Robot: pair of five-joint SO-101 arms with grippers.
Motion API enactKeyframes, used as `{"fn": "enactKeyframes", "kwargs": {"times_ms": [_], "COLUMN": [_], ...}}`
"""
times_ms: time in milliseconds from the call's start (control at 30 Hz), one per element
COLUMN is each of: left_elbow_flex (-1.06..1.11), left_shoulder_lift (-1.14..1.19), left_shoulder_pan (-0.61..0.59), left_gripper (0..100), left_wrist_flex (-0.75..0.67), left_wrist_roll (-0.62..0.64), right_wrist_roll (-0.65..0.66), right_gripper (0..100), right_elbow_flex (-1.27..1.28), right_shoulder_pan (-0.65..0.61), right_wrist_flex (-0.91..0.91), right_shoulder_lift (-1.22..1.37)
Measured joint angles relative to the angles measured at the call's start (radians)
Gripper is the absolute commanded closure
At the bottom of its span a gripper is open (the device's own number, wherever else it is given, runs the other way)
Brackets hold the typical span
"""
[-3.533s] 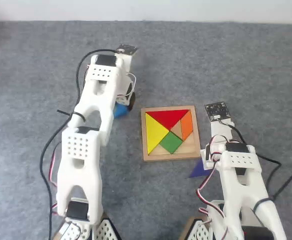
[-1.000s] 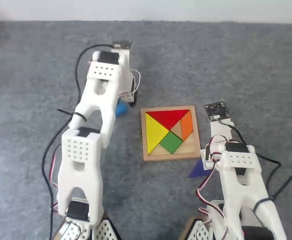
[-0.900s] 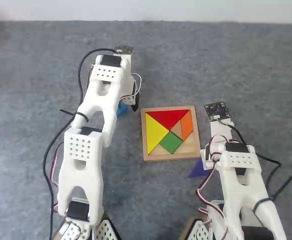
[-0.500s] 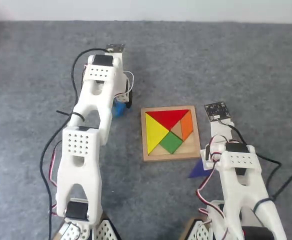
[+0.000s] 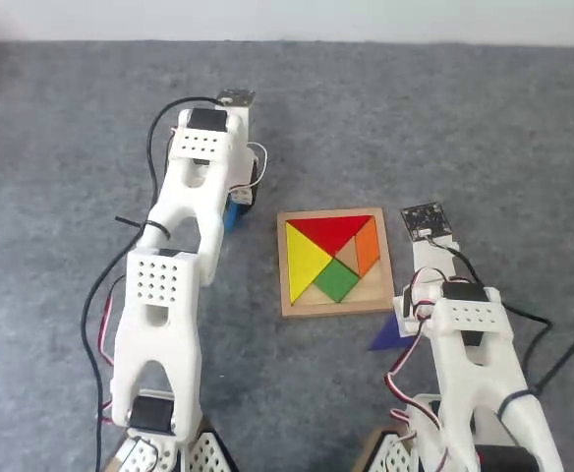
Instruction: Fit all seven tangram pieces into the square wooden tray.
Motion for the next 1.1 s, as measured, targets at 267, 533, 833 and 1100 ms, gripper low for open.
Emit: {"fn": "enactKeyframes", "kwargs": {"times_ms": [267, 533, 833, 1100], "left_elbow_flex": [0.000, -0.075, 0.055, 0.486], "left_shoulder_lift": [0.000, -0.035, -0.364, -0.730], "left_shoulder_pan": [-0.035, -0.064, -0.097, -0.009], "left_gripper": [96, 98, 99, 99], "left_wrist_flex": [0.017, 0.066, 0.072, 0.026], "left_wrist_roll": [-0.032, -0.091, -0.117, -0.201], "right_wrist_roll": [0.000, 0.000, 0.000, -0.084], "right_gripper": [63.7, 63.7, 63.7, 63.7], "right_elbow_flex": [0.000, 0.003, 0.003, -0.143], "right_shoulder_pan": [0.000, 0.000, 0.000, -0.002], "right_wrist_flex": [0.000, 0.000, 0.014, 0.206], "right_shoulder_lift": [0.000, 0.000, 0.000, 0.000]}}
